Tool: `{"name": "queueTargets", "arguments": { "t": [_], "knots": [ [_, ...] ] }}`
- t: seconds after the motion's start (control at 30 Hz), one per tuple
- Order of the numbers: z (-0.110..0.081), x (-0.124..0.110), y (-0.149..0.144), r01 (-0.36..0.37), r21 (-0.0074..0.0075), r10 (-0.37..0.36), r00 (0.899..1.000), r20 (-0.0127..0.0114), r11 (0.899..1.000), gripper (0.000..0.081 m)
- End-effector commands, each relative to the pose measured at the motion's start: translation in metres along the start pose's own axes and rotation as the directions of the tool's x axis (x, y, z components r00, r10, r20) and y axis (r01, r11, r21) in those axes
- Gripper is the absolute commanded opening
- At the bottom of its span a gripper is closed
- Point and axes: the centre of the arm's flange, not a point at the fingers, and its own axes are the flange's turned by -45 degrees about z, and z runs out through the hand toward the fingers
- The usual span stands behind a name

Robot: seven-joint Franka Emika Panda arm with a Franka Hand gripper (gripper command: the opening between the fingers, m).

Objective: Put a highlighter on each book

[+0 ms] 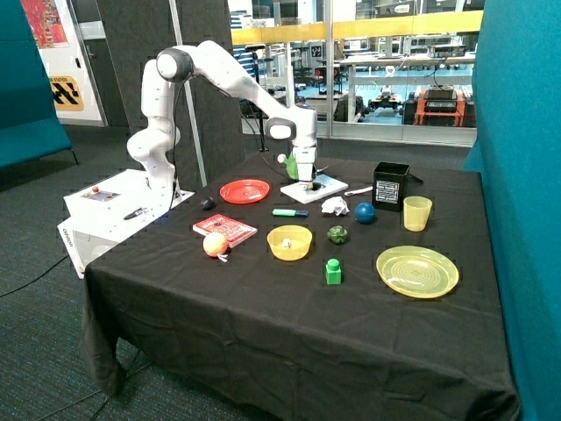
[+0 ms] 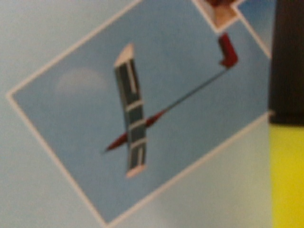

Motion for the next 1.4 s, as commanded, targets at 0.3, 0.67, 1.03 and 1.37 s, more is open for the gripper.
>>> {"name": "queueTargets", "arguments": {
  "t": [0.3,0.67,1.03,1.37],
  "knots": [
    [-0.026,-0.009,0.0,0.027,0.0054,-0.027,1.0,-0.0036,1.0,0.0728],
    [-0.05,-0.031,0.008,0.042,0.0054,-0.042,0.999,-0.0037,0.999,0.0736],
    [-0.076,-0.055,0.023,0.049,0.0053,-0.049,0.999,-0.0038,0.999,0.075],
    [-0.085,-0.065,0.032,0.021,0.0054,-0.021,1.0,-0.0036,1.0,0.0807]
  ]
}}
